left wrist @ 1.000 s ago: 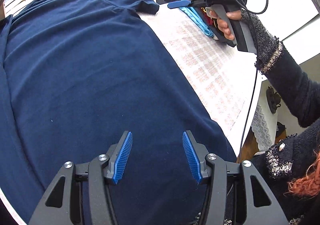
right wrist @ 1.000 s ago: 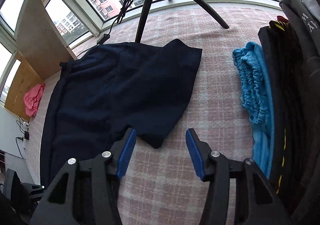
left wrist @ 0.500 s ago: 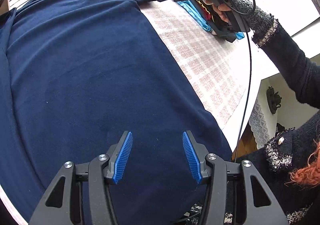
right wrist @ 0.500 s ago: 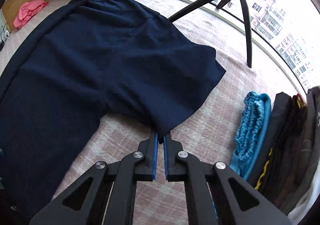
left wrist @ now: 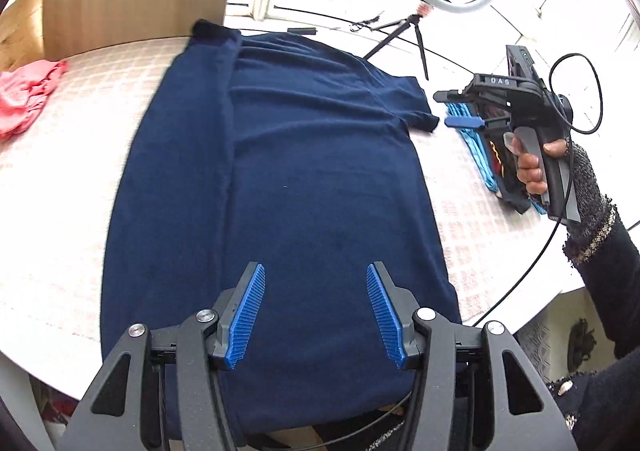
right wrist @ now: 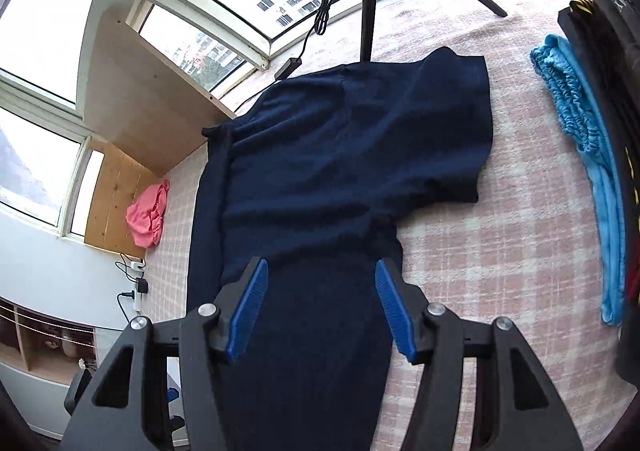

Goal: Fold clothes

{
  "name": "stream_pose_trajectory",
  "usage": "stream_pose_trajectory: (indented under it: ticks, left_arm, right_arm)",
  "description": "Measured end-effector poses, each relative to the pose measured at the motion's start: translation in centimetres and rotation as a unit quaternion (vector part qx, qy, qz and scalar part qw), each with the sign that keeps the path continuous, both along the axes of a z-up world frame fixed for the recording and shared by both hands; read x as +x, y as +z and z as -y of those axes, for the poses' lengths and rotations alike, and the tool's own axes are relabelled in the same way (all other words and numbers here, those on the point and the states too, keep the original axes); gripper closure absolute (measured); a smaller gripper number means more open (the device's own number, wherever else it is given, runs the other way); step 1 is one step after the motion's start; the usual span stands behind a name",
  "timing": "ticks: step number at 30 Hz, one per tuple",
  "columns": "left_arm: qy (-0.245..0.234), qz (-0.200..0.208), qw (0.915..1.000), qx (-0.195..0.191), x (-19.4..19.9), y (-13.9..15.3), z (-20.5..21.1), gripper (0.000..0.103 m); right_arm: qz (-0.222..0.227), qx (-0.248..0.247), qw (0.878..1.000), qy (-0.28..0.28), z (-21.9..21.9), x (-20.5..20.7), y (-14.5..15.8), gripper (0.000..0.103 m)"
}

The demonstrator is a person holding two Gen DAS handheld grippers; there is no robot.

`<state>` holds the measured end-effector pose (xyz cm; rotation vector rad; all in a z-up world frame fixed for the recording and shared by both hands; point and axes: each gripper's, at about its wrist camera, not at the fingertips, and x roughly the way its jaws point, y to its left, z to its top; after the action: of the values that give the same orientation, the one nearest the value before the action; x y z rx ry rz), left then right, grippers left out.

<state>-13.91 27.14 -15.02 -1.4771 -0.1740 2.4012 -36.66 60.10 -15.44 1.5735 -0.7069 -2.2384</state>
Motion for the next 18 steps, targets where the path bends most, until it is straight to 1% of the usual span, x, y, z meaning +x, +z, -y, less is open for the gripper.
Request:
stream_pose_trajectory:
  ticks: [2, 4, 9, 11, 14, 16, 18]
  left_arm:
    - [0.021, -0.008, 0.9997, -0.008, 1.6, 0.3, 2.4, 0.052]
    - [0.031, -0.013, 0.9994, -0.009, 3.3, 0.2, 3.4, 0.052]
    - [0.018, -0.002, 0.9998, -0.009, 7.4, 0.1, 4.6, 0.052]
    - [0.005, -0.004, 0.9998, -0.021, 9.0, 0.5, 4.5, 0.052]
    - [-0.006, -0.010, 0.9997, -0.020, 11.0, 1.4, 4.6, 0.052]
    - [-0.014, -0.015, 0.9996, -0.020, 12.3, 2.1, 4.8, 0.052]
    - [-0.025, -0.019, 0.9992, -0.026, 13.3, 2.7, 4.9, 0.052]
  right_arm:
    - [0.004, 0.050, 0.998, 0.022, 3.1, 0.5, 0.1, 0.048]
    - [-0.005, 0.061, 0.998, 0.032, 5.1, 1.3, 0.5, 0.048]
    - [-0.025, 0.111, 0.993, 0.031, 8.2, 4.1, 1.7, 0.048]
    - [-0.031, 0.132, 0.990, 0.032, 8.8, 5.5, 2.4, 0.048]
    - [-0.039, 0.168, 0.985, 0.030, 9.6, 7.3, 3.4, 0.048]
    - [-0.046, 0.175, 0.983, 0.024, 10.0, 8.5, 4.1, 0.048]
    - [-0.051, 0.163, 0.985, 0.019, 10.3, 9.9, 4.7, 0.048]
